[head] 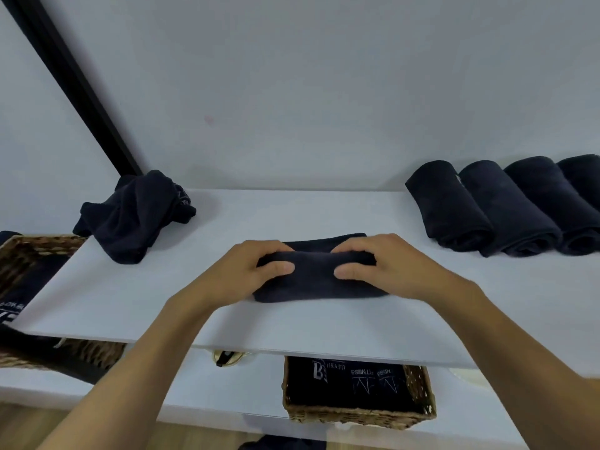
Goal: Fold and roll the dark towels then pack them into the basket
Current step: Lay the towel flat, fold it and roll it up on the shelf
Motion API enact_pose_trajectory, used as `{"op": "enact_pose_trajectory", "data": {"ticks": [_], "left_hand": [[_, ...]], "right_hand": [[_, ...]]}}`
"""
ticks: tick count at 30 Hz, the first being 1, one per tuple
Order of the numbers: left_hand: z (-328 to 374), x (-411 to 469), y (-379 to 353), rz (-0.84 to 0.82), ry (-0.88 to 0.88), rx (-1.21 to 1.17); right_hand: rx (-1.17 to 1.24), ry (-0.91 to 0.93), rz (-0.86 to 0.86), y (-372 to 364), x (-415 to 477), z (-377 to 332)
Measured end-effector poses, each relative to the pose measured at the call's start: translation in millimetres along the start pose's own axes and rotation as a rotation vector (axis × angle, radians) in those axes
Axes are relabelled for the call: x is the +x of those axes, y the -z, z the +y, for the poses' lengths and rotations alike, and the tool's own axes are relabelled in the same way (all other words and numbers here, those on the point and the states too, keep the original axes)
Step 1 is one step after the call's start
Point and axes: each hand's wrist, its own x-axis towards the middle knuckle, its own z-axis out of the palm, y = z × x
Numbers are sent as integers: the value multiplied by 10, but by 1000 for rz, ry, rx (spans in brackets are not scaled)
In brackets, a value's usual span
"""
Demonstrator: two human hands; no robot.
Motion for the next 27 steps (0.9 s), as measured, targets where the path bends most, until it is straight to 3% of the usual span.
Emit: {"op": "enact_pose_trajectory", "data": {"ticks": [2, 4, 6, 8, 10, 12, 16, 18, 20, 21, 23, 27], "left_hand": [[-3, 104, 15, 4, 45, 38], [9, 205, -3, 62, 90, 64], [17, 256, -72, 205, 116, 117], [-7, 231, -155, 420, 49, 336], [-40, 169, -258, 556, -35, 483], [-50, 132, -330, 573, -23, 439], [-43, 168, -416, 481, 7, 463], [-48, 120, -486, 609, -1, 560], [26, 14, -608, 784, 62, 425], [99, -1, -673, 777, 122, 265], [254, 107, -814, 602, 227, -34], [525, 526, -973, 454, 168, -196]], "right_hand": [[-64, -61, 0, 20, 119, -13], [-162, -53, 110, -19, 232, -9], [-294, 80, 357, -115, 250, -15], [-385, 237, 479, -252, 171, -2], [-428, 292, 464, -370, 72, 38], [-490, 294, 398, -411, 54, 86], [-444, 109, 250, -225, 217, -54], [-332, -4, 200, -123, 296, -127], [-213, -115, 195, -58, 362, -144], [-163, -170, 205, -39, 392, -154], [-134, -255, 218, -25, 466, -167], [-203, -366, 266, 65, 473, -93]]}}
